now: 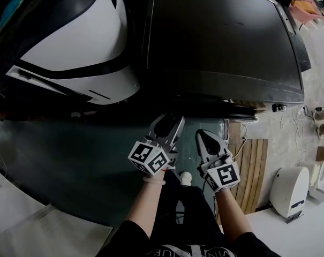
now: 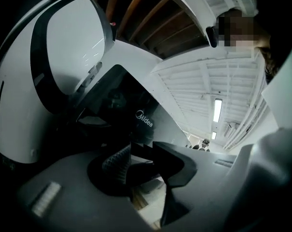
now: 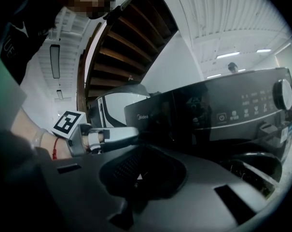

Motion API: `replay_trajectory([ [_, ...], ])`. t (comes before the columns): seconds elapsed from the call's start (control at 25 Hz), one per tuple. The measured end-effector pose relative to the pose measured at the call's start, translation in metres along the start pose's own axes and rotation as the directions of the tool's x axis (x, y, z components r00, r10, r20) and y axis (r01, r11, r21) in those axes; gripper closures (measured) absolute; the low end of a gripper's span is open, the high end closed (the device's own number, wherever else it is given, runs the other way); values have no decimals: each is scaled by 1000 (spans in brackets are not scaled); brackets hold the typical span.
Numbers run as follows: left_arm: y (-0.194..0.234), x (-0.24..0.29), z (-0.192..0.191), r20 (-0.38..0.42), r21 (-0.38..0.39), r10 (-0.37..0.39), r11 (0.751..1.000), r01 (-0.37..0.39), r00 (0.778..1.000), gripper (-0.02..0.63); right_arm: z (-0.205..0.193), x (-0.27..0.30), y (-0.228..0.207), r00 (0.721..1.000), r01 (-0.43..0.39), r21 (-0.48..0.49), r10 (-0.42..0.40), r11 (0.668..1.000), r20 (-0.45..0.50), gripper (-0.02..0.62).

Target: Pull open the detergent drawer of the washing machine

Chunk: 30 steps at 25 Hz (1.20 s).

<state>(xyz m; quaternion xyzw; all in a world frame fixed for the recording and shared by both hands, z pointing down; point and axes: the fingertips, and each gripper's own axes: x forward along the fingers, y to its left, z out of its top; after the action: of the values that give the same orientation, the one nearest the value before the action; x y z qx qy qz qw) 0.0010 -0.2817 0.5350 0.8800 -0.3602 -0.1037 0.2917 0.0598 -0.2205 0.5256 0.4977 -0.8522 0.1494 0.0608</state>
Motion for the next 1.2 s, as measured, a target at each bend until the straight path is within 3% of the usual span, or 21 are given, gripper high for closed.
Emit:
replay_trajectory([
  [0.52, 11, 26, 9, 110, -170, -63, 982, 82, 992, 433, -5, 17, -6, 1000, 13, 20, -13, 1000, 9, 583],
  [0.8, 11, 30, 15, 168, -208, -93, 970, 128, 981, 433, -6, 18, -12, 999, 26, 21, -27, 999, 42, 583],
  [0.92, 12, 30, 16, 190, -227, -95, 964, 137, 977, 433, -12, 18, -11, 1000, 29, 12, -29, 1000, 1, 583],
  [1.2, 18, 29, 19, 304, -382, -73, 904, 192, 950, 437, -4, 19, -11, 998, 47, 58, -49, 997, 36, 583],
])
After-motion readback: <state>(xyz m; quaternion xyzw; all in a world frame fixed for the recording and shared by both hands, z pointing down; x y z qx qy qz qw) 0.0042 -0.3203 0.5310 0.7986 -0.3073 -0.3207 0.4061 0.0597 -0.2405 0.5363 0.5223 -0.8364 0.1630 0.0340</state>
